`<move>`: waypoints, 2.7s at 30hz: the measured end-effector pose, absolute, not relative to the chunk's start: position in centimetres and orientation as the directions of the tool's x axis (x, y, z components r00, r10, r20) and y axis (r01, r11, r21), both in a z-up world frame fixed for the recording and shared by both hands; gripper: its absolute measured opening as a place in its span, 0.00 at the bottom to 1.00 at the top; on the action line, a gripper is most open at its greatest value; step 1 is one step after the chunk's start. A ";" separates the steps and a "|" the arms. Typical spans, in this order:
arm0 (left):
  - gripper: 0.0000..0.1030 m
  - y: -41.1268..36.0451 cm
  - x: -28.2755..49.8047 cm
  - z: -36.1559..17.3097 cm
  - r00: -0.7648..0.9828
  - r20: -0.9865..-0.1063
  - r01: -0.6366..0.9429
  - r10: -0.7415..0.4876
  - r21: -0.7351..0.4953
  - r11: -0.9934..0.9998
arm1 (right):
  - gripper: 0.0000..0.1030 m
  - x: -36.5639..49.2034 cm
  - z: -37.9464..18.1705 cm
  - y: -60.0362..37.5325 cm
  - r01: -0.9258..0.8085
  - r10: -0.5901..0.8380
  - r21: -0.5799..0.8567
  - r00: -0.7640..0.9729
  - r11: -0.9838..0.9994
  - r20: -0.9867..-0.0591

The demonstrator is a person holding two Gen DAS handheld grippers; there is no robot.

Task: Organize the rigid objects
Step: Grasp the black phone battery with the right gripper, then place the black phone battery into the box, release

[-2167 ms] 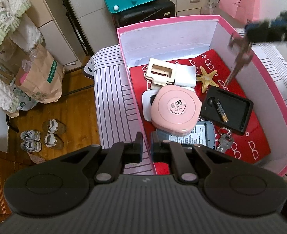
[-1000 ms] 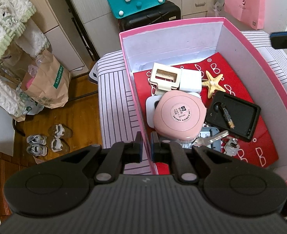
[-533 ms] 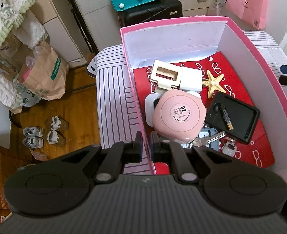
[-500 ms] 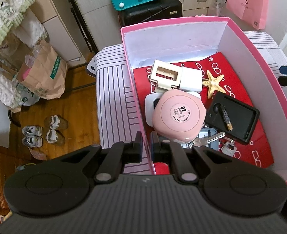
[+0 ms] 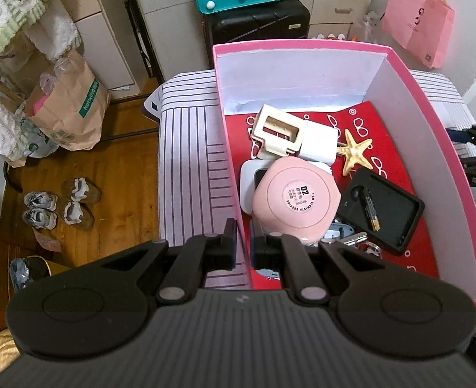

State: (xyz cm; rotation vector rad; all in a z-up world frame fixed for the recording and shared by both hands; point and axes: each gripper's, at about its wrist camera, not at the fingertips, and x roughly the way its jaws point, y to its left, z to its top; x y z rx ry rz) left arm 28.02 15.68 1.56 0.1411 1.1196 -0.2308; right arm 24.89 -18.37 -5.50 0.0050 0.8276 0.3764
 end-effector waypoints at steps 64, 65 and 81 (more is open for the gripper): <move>0.04 16.0 26.9 1.5 0.474 -0.876 0.202 -0.096 0.002 0.979 | 0.67 23.5 -5.5 -16.8 -0.336 0.268 0.067 0.598 0.939 -0.755; 0.04 15.9 26.7 1.7 0.478 -0.873 0.204 -0.096 0.004 0.979 | 0.67 23.4 -5.2 -17.0 -0.336 0.279 0.081 0.597 0.938 -0.752; 0.04 16.4 25.3 2.4 0.507 -0.852 0.206 -0.129 -0.026 0.978 | 0.67 20.6 5.9 -12.7 -0.558 0.565 0.222 0.574 0.800 -0.593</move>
